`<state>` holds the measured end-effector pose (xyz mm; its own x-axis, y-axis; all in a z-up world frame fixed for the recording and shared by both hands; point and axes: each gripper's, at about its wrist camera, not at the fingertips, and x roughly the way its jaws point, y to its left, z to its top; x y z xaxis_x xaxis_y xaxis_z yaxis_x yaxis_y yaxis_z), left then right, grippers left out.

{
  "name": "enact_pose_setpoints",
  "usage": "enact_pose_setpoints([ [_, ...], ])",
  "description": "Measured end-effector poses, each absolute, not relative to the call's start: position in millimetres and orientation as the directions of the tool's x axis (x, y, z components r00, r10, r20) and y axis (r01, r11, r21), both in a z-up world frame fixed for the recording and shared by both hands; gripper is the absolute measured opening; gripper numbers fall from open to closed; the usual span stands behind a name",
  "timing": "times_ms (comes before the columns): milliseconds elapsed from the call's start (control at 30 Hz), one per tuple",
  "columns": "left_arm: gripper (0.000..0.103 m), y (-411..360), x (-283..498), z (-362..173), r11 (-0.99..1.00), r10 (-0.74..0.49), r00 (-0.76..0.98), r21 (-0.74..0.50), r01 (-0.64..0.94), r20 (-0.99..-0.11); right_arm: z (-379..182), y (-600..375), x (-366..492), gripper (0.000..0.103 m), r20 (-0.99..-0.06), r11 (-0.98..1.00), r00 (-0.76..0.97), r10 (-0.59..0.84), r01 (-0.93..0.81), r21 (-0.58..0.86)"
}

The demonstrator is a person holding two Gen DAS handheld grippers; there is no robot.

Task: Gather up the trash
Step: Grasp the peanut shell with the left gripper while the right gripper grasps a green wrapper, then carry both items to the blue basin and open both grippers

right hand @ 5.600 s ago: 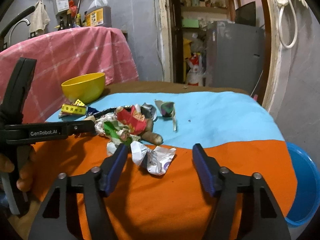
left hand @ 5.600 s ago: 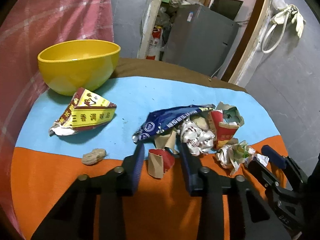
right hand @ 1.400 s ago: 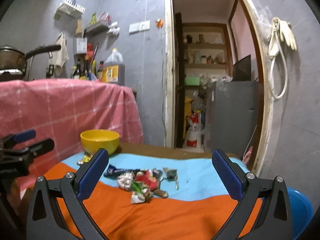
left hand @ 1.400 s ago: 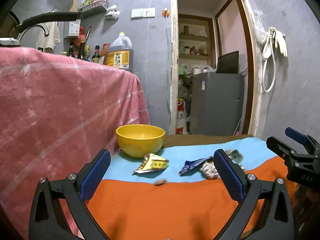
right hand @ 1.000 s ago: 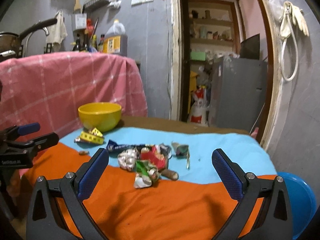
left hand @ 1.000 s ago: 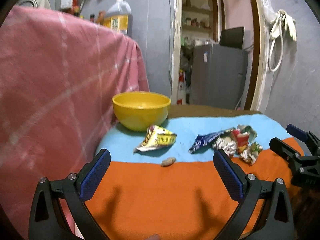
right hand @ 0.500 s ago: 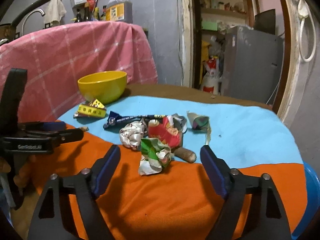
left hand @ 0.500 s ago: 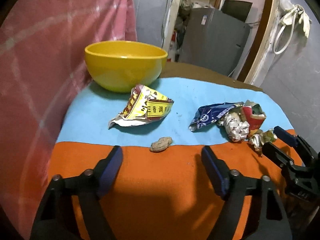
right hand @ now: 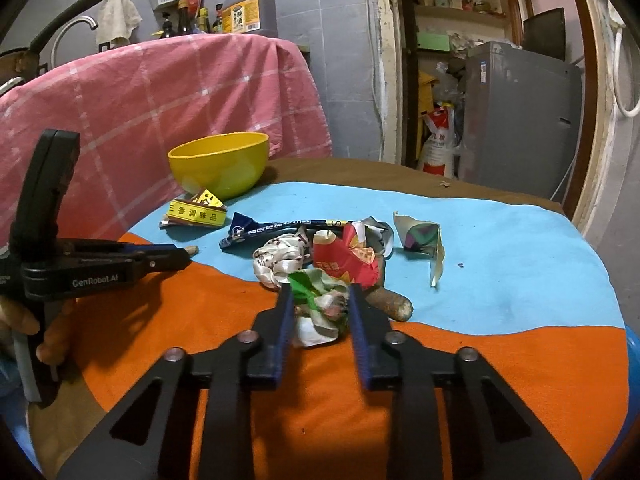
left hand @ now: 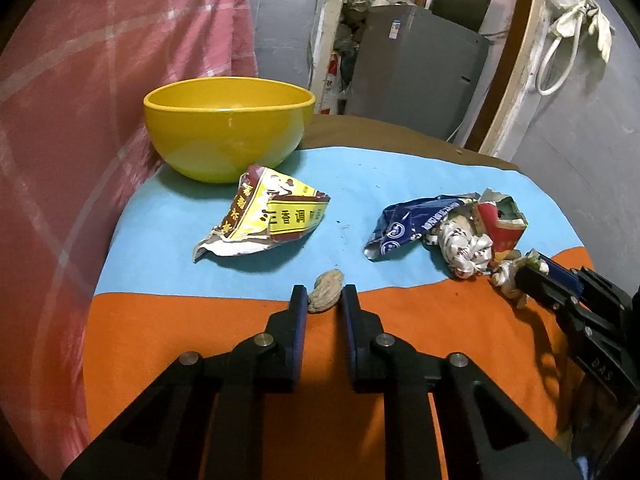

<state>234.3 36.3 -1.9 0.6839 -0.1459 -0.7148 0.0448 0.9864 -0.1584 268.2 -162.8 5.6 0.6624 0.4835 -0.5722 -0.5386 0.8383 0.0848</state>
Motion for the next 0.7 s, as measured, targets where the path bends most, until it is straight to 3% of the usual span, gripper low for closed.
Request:
enact_pose_setpoints([
  [267, 0.014, 26, 222, 7, 0.983, -0.164, 0.730, -0.170, 0.066, -0.663, 12, -170, 259, 0.014, -0.532, 0.833, 0.681, 0.503, -0.545, 0.091],
  [700, 0.014, -8, 200, 45, 0.964, -0.236, 0.850, -0.226, 0.143, -0.471, 49, -198, 232, 0.014, -0.319, 0.846, 0.791, 0.523, -0.528, 0.077],
])
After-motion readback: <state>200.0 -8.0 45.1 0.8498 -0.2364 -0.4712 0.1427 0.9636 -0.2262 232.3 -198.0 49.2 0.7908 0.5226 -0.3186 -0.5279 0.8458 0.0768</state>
